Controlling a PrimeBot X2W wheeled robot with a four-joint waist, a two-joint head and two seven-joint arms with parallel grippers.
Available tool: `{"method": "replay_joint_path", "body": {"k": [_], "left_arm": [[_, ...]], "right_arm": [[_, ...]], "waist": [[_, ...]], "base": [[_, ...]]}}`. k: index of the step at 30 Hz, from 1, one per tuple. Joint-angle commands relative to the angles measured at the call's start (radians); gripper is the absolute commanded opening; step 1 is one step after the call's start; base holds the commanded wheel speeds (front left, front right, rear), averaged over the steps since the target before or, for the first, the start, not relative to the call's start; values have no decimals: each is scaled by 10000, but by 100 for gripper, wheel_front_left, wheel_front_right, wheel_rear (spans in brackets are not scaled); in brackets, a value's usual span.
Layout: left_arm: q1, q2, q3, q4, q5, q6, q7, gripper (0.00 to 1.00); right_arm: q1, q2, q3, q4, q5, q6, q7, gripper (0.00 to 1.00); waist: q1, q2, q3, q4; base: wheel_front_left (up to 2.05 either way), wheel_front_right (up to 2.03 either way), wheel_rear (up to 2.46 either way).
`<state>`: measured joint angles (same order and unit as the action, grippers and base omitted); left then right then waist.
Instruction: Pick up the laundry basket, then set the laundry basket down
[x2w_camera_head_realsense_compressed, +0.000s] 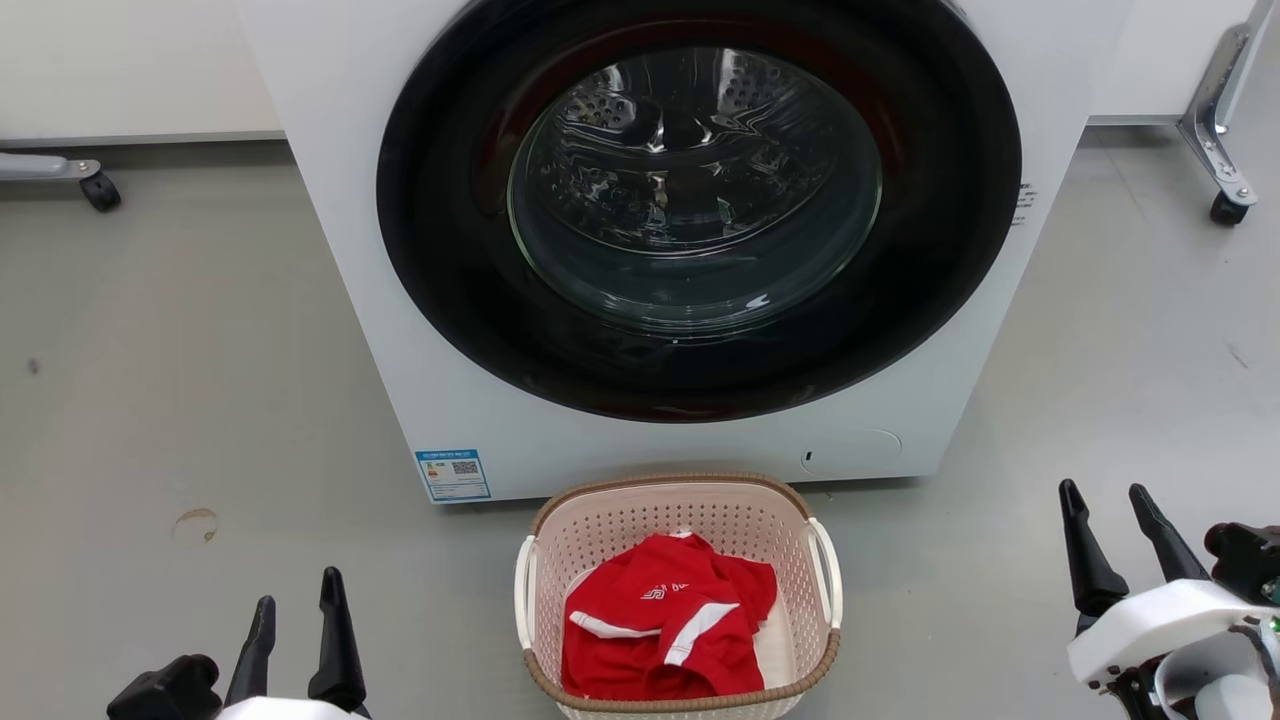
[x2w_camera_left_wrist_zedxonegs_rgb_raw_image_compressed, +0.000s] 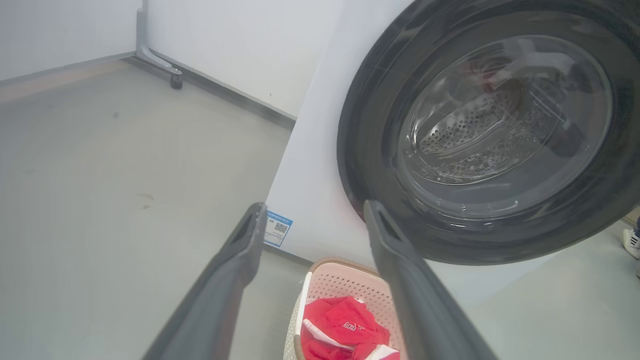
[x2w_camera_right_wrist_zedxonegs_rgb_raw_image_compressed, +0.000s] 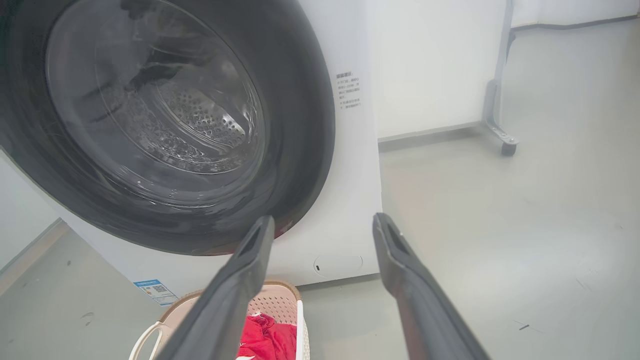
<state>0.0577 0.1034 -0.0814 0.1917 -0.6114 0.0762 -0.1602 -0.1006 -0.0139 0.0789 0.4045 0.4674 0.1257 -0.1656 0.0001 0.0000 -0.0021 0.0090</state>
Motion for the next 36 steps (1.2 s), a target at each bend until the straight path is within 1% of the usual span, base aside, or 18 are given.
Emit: {"method": "replay_joint_path", "body": {"k": [1,17,27,36], "left_arm": [[-129,182,163,-320,358,133,-166,100],[13,529,-191,-531,1894,433,-417,100],[157,770,-388,-770,2902,715,-542,100],[143,830,-448,-793,2825,741,-450,100]], "right_arm": [[-521,-253,200,-206,-373,38,-226,100],[-656,-319,653,-100,-2168,45,-668,100],[-736,-364,858,-17,-3291,50,-962,100],[-791,-363,888,36,-3201,50,-962,100]], "waist": [[-1,0,-4,21],[-1,0,-168,91],[-1,0,-231,120],[-1,0,-239,76]], "base": [[0,0,0],[0,0,0],[0,0,0],[0,0,0]]}}
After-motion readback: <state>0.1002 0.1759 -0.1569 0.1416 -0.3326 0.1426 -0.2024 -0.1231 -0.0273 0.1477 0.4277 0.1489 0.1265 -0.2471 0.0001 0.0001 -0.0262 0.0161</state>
